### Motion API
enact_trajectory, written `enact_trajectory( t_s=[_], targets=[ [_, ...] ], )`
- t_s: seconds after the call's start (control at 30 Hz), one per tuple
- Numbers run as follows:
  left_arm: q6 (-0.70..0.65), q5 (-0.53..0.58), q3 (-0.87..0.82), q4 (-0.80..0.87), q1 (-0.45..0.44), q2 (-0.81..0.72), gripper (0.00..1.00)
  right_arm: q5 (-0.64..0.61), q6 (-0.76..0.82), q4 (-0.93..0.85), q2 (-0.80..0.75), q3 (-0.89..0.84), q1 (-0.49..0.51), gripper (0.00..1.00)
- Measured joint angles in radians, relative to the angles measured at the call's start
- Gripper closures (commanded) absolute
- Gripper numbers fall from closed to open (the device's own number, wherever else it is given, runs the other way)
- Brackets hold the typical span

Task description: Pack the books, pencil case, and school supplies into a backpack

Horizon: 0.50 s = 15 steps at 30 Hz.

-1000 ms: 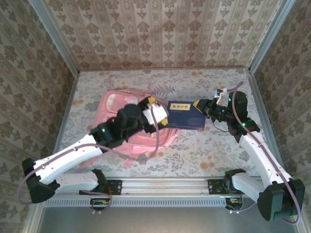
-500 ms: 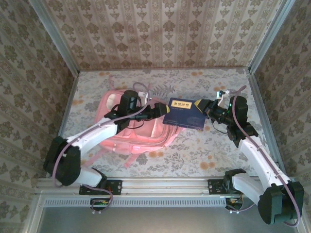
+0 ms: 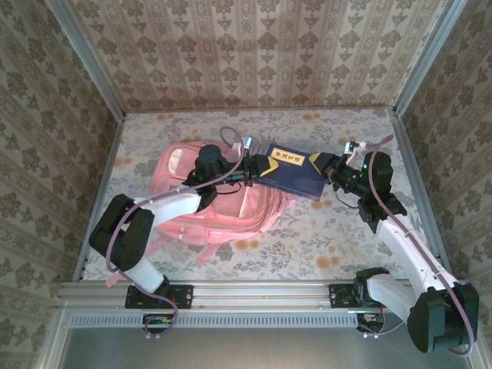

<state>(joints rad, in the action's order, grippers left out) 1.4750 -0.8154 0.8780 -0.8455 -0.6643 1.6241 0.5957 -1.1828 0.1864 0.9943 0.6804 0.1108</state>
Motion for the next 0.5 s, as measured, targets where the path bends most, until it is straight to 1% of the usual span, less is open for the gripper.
enact_trajectory(
  t_s=[0.03,0.1,0.17,0.23,0.33,0.43,0.5],
  targets=[
    [0.020,-0.001,-0.001,-0.035,0.000,0.014,0.91,-0.005,-0.002,-0.001,0.000,-0.001,-0.002,0.96],
    [0.051,-0.004,-0.004,-0.090,0.000,0.036,0.95,-0.006,-0.006,-0.002,0.000,-0.003,-0.007,0.77],
    [0.076,-0.003,-0.014,-0.129,0.000,0.043,0.97,-0.006,-0.018,-0.003,0.000,-0.003,-0.009,0.61],
    [0.090,0.000,-0.028,-0.151,0.005,0.043,1.00,-0.002,-0.029,-0.001,0.000,-0.005,-0.010,0.53],
    [0.099,0.004,-0.048,-0.165,0.013,0.043,1.00,0.024,-0.056,0.035,0.002,-0.021,-0.010,0.48],
    [0.095,0.011,-0.054,-0.156,0.019,0.043,1.00,0.071,-0.089,0.103,0.018,-0.053,-0.010,0.48],
    [0.080,0.019,-0.054,-0.133,0.024,0.035,1.00,0.105,-0.113,0.148,0.039,-0.077,-0.010,0.50]
  ],
)
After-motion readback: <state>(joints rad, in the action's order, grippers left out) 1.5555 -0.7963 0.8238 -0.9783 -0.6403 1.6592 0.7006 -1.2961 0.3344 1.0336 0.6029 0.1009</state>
